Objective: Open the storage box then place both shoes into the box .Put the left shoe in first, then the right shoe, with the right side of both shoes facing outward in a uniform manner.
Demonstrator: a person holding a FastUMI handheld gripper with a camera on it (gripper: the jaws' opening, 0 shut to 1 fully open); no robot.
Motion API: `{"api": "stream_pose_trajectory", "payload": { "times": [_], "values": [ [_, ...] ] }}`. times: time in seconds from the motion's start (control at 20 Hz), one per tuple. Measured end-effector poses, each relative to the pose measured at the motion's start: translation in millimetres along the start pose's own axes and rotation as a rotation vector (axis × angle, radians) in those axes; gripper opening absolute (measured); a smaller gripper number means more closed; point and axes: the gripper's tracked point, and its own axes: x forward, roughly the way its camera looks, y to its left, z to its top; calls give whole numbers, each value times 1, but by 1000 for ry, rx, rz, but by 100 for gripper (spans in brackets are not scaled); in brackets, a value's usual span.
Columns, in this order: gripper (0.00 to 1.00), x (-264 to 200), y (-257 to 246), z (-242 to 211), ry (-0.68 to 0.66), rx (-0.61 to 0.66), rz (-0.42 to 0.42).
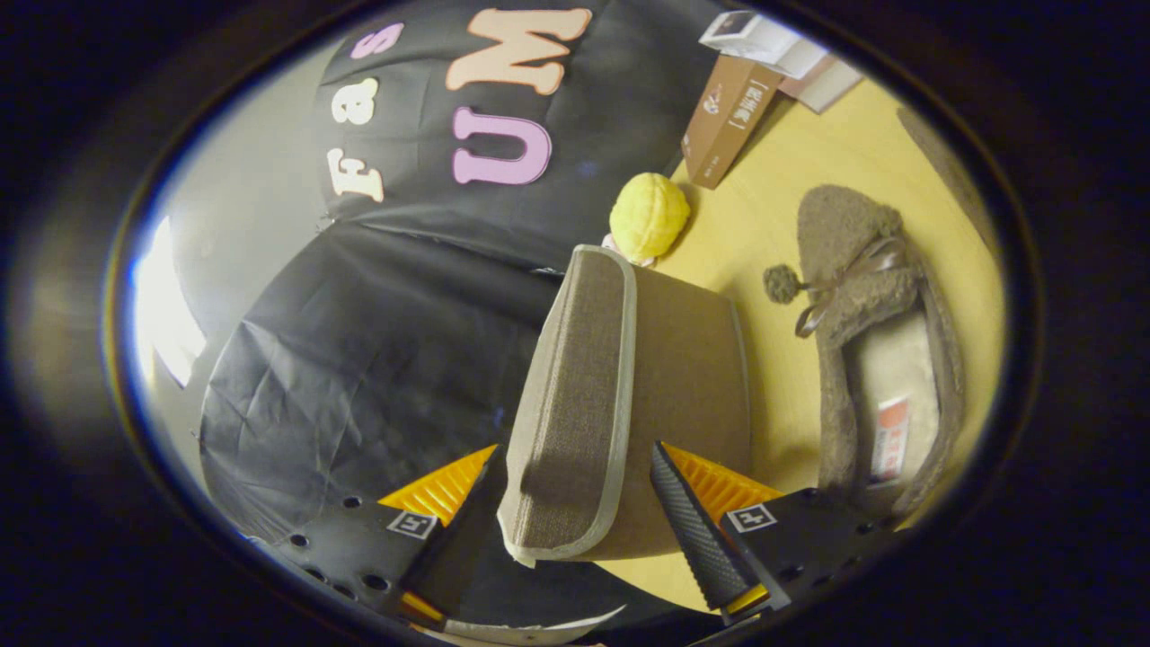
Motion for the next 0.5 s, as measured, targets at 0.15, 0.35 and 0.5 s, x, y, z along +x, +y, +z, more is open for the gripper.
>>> {"api": "stream_pose_trajectory", "payload": {
  "times": [0.15,0.35,0.5],
  "values": [
    [100,0,7,1,8,71,54],
    [98,2,14,1,21,105,87],
    [98,-4,22,2,25,127,118]
  ]
}}
